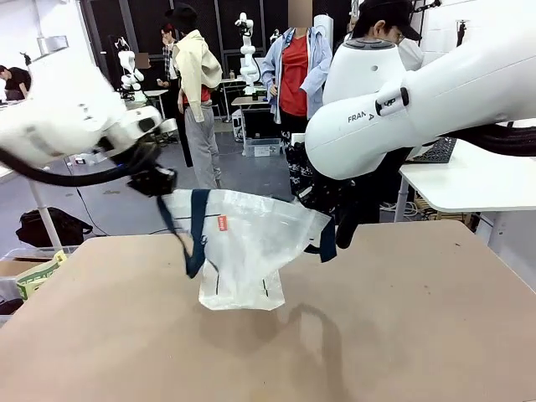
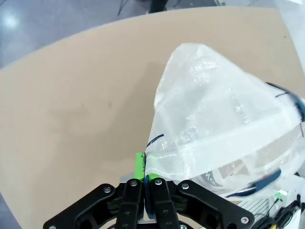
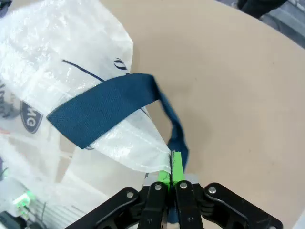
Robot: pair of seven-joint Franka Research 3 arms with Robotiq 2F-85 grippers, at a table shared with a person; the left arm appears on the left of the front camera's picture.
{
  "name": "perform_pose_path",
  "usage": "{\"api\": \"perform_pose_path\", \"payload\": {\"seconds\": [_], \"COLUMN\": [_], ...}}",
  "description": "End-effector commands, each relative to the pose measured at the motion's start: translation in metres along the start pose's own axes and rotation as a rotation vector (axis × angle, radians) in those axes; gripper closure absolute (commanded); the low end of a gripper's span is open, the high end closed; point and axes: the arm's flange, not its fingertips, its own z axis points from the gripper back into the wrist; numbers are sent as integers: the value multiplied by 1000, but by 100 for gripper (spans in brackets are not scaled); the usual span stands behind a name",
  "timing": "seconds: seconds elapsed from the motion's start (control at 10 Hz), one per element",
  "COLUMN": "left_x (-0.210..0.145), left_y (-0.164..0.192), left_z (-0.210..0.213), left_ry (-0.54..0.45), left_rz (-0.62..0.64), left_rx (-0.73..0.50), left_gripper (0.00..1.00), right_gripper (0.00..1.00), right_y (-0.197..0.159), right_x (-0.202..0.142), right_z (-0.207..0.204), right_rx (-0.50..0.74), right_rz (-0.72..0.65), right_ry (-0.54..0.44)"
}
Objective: Transfer purchased items from the store into the shopping bag.
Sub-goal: Open the Reusable shopping bag in the center of the table.
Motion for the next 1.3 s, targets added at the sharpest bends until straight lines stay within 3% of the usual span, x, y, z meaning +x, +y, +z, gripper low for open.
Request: {"api": "perform_pose_path", "payload": {"seconds": [0.0, 0.1, 0.3, 0.7, 1.1, 1.2], "left_x": [-47, -54, -33, 23, 41, 32], "left_y": [22, 24, 8, -26, -33, -40], "left_z": [10, 11, 3, -12, -28, -29], "left_ry": [-59, -88, -101, -10, 68, 30], "left_rz": [94, 106, 13, -107, -110, -113], "left_rx": [42, 18, -24, -53, -66, -67], "left_gripper": [100, 100, 100, 100, 100, 100], "right_gripper": [100, 100, 100, 100, 100, 100], "right_y": [1, 8, 35, 84, 89, 89], "right_x": [6, 7, 12, 23, 18, 18], "right_z": [-1, -1, 1, -12, -14, -14], "right_rx": [-59, -38, -19, -31, -2, -2], "right_rz": [2, 24, 81, 150, 173, 173], "right_ry": [27, 22, 2, 31, 25, 25]}}
